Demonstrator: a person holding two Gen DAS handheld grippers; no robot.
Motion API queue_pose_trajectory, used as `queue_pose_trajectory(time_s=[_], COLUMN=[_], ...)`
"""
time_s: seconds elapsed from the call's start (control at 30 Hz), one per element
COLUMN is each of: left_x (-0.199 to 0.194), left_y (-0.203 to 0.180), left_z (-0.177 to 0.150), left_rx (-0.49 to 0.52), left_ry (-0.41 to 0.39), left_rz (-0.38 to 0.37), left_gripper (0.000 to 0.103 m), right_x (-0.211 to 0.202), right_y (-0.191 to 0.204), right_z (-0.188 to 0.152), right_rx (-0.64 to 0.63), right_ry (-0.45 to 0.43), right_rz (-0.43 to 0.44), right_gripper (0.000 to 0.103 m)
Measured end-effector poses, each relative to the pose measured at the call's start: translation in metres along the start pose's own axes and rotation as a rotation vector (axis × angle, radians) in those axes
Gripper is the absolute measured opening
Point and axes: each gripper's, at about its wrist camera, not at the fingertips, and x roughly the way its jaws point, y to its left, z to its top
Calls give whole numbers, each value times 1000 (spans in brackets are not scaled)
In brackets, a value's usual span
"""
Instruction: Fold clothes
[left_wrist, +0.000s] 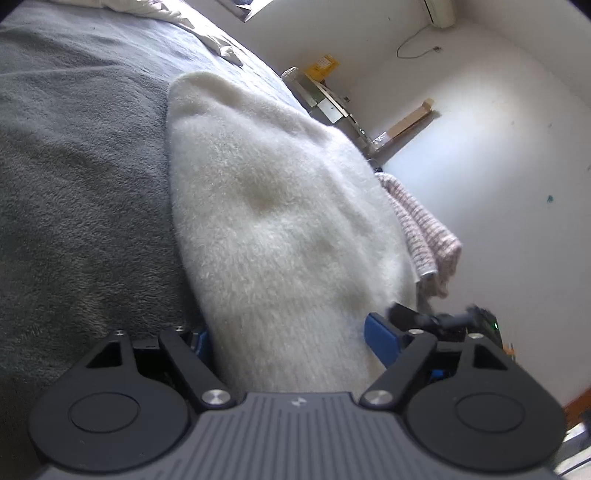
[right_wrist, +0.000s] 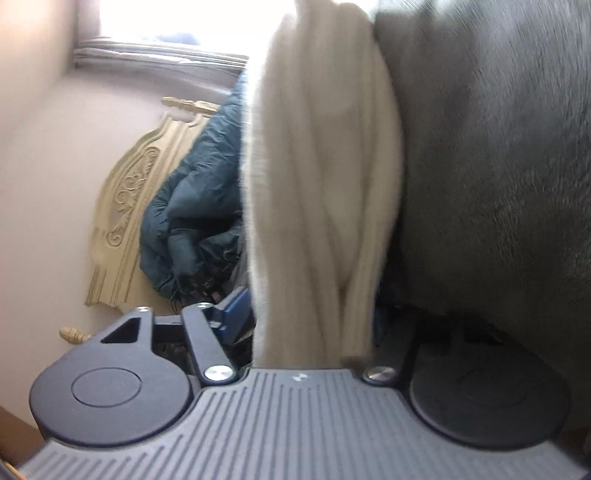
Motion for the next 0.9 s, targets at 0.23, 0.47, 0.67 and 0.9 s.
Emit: queue_pose_trajectory(time_s=[0.23,0.47,0.67,0.9], left_x=[-2,-27,-60,-88], left_y=[-8,-43,-79,-112], left_z=[0,-13,-29,-43], left_rx=[2,95,160,165], left_ry=[-7,-47,-59,-95], left_rz=[9,-76,-159,-276], left_gripper=[56,49,49,51], right_x=[2,-18,-42,-71], right_y=[26,78,108,146], right_z=[-5,-23,-39,-76], right_rx=[-127,-335,-379,-374], right_ry=[-41,-91,-110,-121], right_rz=[-89,-109,-75,-39], right_gripper=[43,40,39,39])
